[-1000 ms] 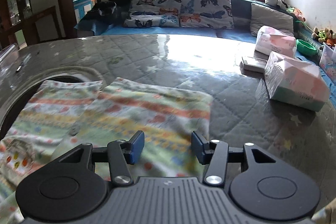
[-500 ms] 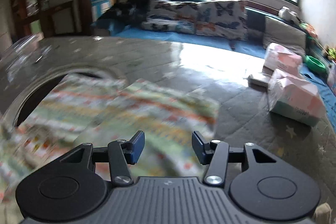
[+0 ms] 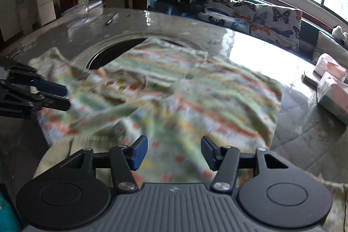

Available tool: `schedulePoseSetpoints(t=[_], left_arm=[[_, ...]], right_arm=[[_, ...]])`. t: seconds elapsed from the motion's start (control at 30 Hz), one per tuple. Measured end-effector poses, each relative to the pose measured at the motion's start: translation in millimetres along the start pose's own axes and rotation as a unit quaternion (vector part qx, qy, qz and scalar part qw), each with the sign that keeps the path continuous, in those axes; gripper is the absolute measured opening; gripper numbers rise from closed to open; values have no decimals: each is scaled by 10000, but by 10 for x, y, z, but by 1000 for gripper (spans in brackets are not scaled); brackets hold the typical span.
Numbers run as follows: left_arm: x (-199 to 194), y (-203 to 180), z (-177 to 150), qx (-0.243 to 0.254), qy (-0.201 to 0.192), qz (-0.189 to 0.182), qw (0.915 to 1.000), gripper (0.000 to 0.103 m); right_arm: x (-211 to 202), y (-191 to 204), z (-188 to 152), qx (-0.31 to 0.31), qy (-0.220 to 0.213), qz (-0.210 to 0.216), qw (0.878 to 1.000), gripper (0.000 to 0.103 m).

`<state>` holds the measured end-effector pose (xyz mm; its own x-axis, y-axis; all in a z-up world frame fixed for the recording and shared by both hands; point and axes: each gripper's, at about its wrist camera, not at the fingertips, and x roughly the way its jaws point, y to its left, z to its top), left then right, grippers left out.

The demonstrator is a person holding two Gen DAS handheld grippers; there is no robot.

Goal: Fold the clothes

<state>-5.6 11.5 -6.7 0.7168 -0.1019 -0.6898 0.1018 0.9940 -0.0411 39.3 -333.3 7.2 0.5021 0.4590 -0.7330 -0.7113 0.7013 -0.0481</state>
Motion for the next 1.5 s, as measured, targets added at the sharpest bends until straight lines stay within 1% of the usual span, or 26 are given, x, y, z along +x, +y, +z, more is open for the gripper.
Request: schedulePoseSetpoints(t=[0.17, 0.3, 0.47, 0.57, 0.6, 0.67, 0.7, 0.73, 0.77, 0.83, 0.87, 0.93, 1.03, 1.17, 1.23, 1.27, 1.33, 1.4, 1.5], left_arm=[[-1, -23, -131, 197, 43, 79, 9998, 33], [-55, 45, -175, 179, 68, 155, 9997, 35], [-98, 81, -190, 118, 84, 221, 9997, 36], [-146, 77, -167, 76, 32, 211, 9997, 36], [-173, 71, -155, 75, -11, 200, 9998, 36], [-223, 59, -129, 67, -91, 163, 9998, 36], [-248, 50, -113, 62, -128, 117, 9998, 36], [-271, 35, -98, 68, -167, 71, 9998, 36], [-288, 15, -88, 78, -199, 28, 9998, 36], [-319, -33, -66, 111, -252, -92, 9996, 38], [-332, -61, -56, 138, -274, -168, 9994, 38], [-351, -133, -34, 212, -303, -348, 9987, 38], [-369, -259, -10, 371, -346, -640, 9967, 39], [-378, -451, 17, 669, -371, -1139, 9905, 39], [-352, -560, 16, 851, -297, -1416, 9858, 41], [-327, -606, 11, 925, -251, -1493, 9841, 41], [-264, -705, -6, 1112, -121, -1631, 9802, 41], [-198, -786, -28, 1289, -4, -1690, 9771, 41], [-88, -859, -62, 1460, 194, -1620, 9757, 41]], right_arm=[[-63, 37, -137, -59, 154, -66, 9998, 55], [-217, 82, -154, -85, 50, -36, 9999, 55], [-381, 313, -143, -318, -83, 313, 9990, 54], [-380, 472, -140, -440, -63, 591, 9973, 51], [-367, 521, -141, -483, -50, 663, 9966, 49], [-327, 604, -145, -556, -25, 779, 9954, 47], [-304, 632, -149, -570, -2, 816, 9950, 45], [-281, 652, -154, -569, 29, 841, 9948, 39], [-258, 672, -159, -568, 61, 865, 9946, 37], [-201, 691, -182, -539, 145, 868, 9947, 28], [-196, 683, -189, -508, 156, 866, 9948, 26], [-209, 654, -202, -429, 142, 870, 9952, 11], [-293, 560, -205, -252, 54, 810, 9964, 3], [-405, 400, -217, 84, -64, 726, 9973, 3], [-453, 320, -224, 238, -121, 670, 9974, 3], [-470, 286, -229, 305, -147, 646, 9973, 2], [-493, 234, -237, 413, -193, 604, 9971, 2], [-499, 205, -240, 483, -223, 594, 9968, 2], [-505, 186, -250, 534, -249, 600, 9965, 2]])
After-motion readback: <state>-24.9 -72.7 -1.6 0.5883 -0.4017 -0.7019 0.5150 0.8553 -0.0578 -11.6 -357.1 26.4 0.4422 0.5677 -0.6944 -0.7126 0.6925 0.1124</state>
